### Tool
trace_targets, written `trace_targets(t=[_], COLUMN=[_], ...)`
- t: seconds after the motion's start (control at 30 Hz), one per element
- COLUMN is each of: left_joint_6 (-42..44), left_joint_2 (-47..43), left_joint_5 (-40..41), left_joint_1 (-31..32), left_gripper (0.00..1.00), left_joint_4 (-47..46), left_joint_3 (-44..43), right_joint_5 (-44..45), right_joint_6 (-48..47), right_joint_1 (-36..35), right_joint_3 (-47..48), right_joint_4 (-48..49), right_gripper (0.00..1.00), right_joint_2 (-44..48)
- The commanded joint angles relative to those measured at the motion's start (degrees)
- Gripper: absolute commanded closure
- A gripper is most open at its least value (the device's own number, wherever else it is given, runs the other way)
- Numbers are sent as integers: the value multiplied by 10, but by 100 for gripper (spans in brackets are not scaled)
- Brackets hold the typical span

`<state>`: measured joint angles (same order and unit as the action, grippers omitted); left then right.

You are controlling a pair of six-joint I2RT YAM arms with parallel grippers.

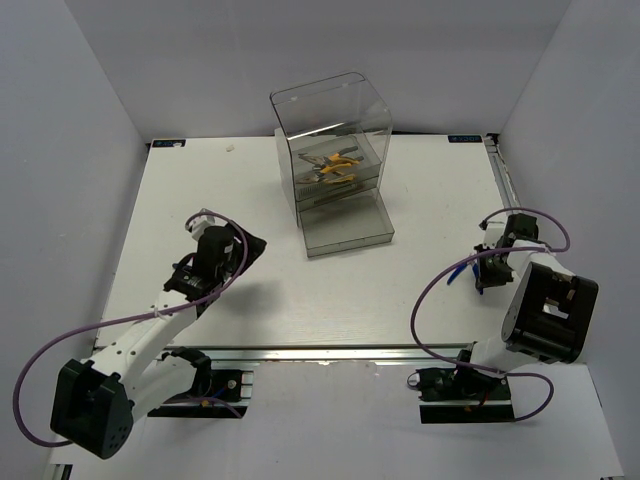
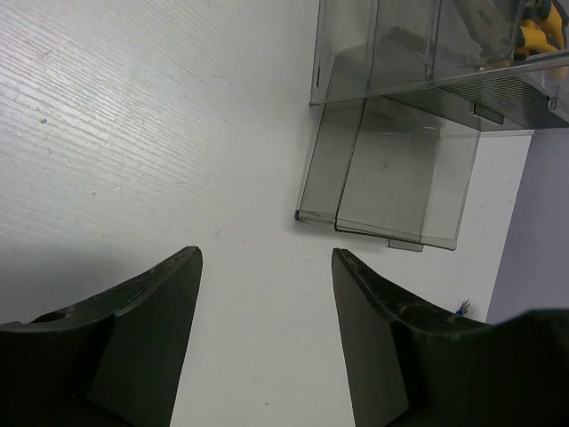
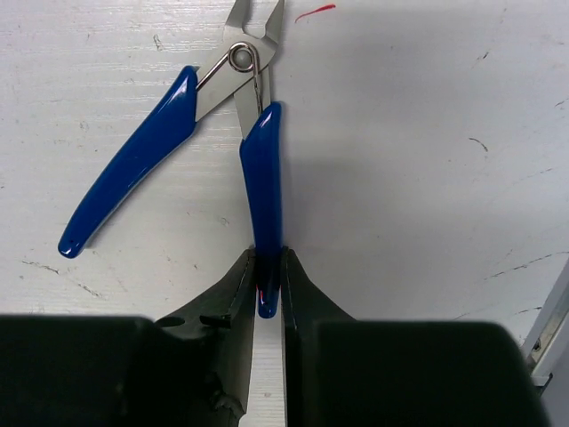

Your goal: Sort the tools into containers

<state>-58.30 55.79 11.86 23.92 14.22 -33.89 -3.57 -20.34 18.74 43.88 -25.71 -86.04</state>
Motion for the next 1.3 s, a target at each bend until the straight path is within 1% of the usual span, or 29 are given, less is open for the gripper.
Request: trace_targets(t=[0.0, 0.1, 0.17, 0.2, 0.23, 0.3, 0.43, 0.57, 0.67, 0.73, 0.77, 0.8, 0.87, 0.9, 0.93, 0.97, 1.0, 1.07, 1.1, 1.13, 1.2, 1.23, 1.27], left_joint_6=[8, 17, 28, 31, 35, 39, 42, 43, 38, 32, 31, 29, 24, 22, 21, 20, 19, 18, 18, 17, 16, 14, 14], left_joint_2=[-4, 13, 26, 28, 31, 37, 42, 33, 14, -1, -7, -12, -29, -34, -39, -50, -56, -71, -75, -80, -91, -95, -97], left_joint_5=[-19, -38, -48, -52, -54, -59, -68, -68, -64, -58, -57, -55, -51, -49, -47, -41, -39, -32, -26, -24, -16, -14, -12], left_joint_1=[-15, -25, -34, -35, -37, -41, -46, -48, -49, -49, -49, -49, -50, -49, -49, -49, -49, -49, -49, -50, -49, -50, -49], left_gripper=[29, 29, 29, 29, 29, 29, 29, 29, 29, 29, 29, 29, 29, 29, 29, 29, 29, 29, 29, 29, 29, 29, 29], left_joint_4=[-30, -49, -57, -59, -60, -64, -69, -68, -68, -67, -67, -66, -61, -59, -56, -50, -47, -35, -31, -28, -16, -12, -5], left_joint_3=[17, 14, 1, -1, -4, -7, -8, 0, 11, 26, 26, 32, 38, 43, 44, 45, 48, 49, 50, 50, 51, 51, 51], right_joint_5=[-1, -19, -49, -60, -71, -106, -161, -233, -254, -263, -263, -260, -259, -245, -238, -232, -215, -193, -169, -155, -121, -111, -101], right_joint_6=[-39, -54, -62, -66, -69, -82, -104, -133, -162, -199, -212, -224, -273, -286, -297, -327, -343, -389, -406, -422, -464, -479, -493], right_joint_1=[13, 22, 23, 23, 23, 23, 23, 20, -3, -56, -56, -93, -133, -176, -195, -221, -260, -295, -329, -345, -390, -403, -417], right_joint_3=[-27, -17, -16, -16, -15, -13, 17, 57, 88, 106, 106, 117, 130, 140, 147, 155, 174, 197, 197, 231, 258, 273, 304], right_joint_4=[73, 66, 62, 60, 59, 49, 21, -22, -43, -54, -57, -55, -53, -45, -34, -18, -10, 15, 24, 31, 57, 62, 65], right_gripper=[100, 100, 100, 100, 100, 100, 100, 100, 100, 100, 100, 100, 100, 100, 100, 100, 100, 100, 100, 100, 100, 100, 100], right_joint_2=[-45, -18, 25, 25, 54, 81, 134, 149, 154, 158, 160, 162, 163, 163, 157, 153, 139, 120, 120, 86, 58, 28, 13])
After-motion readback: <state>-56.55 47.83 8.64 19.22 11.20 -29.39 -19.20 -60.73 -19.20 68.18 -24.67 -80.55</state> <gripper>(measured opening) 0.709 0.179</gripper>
